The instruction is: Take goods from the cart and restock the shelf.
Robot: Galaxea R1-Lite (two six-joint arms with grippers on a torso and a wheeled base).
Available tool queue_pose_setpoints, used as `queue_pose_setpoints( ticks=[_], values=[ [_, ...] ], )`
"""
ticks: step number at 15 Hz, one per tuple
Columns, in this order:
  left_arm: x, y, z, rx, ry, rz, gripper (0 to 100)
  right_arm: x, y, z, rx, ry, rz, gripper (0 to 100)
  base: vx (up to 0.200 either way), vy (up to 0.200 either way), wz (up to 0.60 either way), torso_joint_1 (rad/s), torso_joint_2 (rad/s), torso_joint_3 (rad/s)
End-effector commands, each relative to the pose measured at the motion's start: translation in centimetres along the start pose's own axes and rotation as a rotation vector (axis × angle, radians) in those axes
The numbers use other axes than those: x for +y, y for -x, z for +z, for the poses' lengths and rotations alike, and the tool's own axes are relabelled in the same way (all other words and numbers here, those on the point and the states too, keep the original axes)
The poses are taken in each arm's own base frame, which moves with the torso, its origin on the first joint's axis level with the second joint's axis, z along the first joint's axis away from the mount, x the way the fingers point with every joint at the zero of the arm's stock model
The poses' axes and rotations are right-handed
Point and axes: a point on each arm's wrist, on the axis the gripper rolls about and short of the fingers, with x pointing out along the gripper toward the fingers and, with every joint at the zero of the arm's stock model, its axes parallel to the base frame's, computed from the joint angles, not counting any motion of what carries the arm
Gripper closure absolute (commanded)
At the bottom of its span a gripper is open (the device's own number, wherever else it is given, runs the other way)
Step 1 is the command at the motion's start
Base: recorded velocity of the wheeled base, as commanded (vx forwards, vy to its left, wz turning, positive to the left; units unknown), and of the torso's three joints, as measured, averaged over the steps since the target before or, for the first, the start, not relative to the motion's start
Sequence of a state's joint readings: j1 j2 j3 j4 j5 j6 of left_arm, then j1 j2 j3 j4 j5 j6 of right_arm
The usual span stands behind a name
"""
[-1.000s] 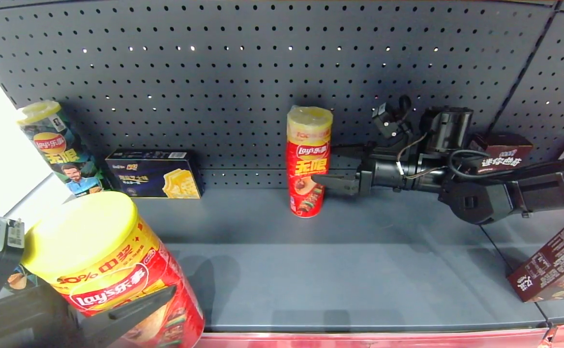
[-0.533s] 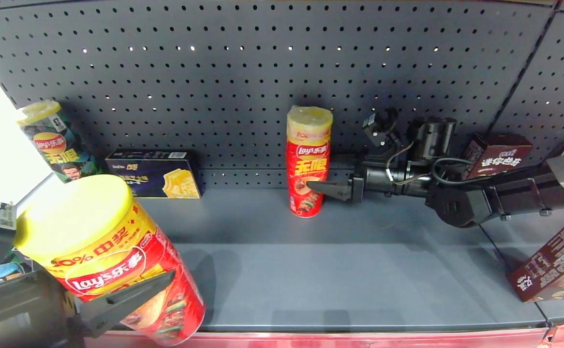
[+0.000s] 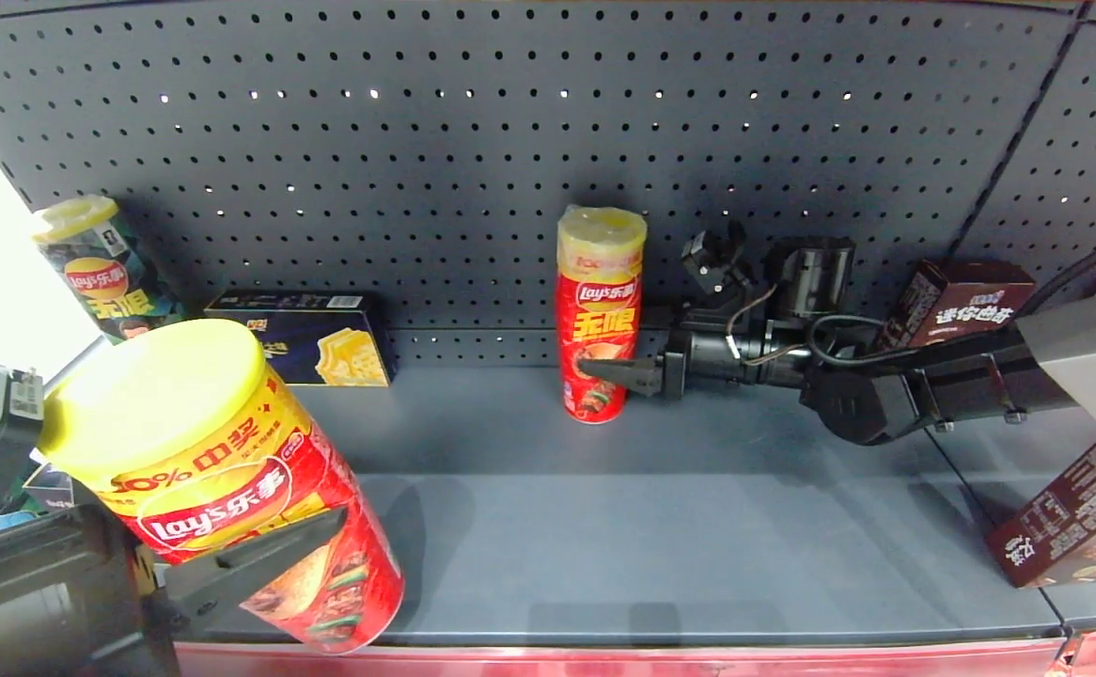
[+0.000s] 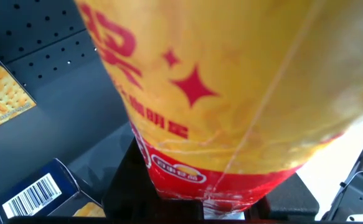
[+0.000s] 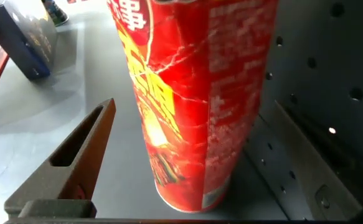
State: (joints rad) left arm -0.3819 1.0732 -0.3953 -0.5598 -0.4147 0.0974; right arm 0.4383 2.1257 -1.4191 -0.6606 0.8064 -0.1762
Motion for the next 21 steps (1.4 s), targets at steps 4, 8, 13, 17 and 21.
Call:
queue_pose_setpoints(
  ticks=[4, 8, 13, 17, 21],
  values=[
    [0.0, -0.1, -0.1, 0.007, 0.002, 0.0, 100, -0.6, -1.4, -1.4, 0.006, -0.006, 0.007, 0, 0.0, 0.0, 0.0, 0.0, 0.0, 0.0],
    [0.1, -0.1, -0.1, 0.006, 0.0, 0.0, 100, -1.3, -2.3, -2.1, -0.03, 0.037, -0.006, 100, 0.0, 0.0, 0.0, 0.0, 0.0, 0.0],
    [0.0, -0.2, -0.2, 0.011, 0.004, -0.001, 100, -0.1, -1.2, -1.5, -0.019, 0.025, -0.002, 100, 0.0, 0.0, 0.0, 0.0, 0.0, 0.0],
    [0.0, -0.1, -0.3, 0.013, 0.005, -0.001, 100, 3.3, 1.1, 0.9, -0.014, 0.014, 0.025, 100, 0.0, 0.0, 0.0, 0.0, 0.0, 0.0],
    [0.0, -0.1, -0.1, 0.007, 0.001, 0.0, 100, 7.5, 3.4, 1.5, -0.019, 0.012, 0.066, 100, 0.0, 0.0, 0.0, 0.0, 0.0, 0.0]
  ],
)
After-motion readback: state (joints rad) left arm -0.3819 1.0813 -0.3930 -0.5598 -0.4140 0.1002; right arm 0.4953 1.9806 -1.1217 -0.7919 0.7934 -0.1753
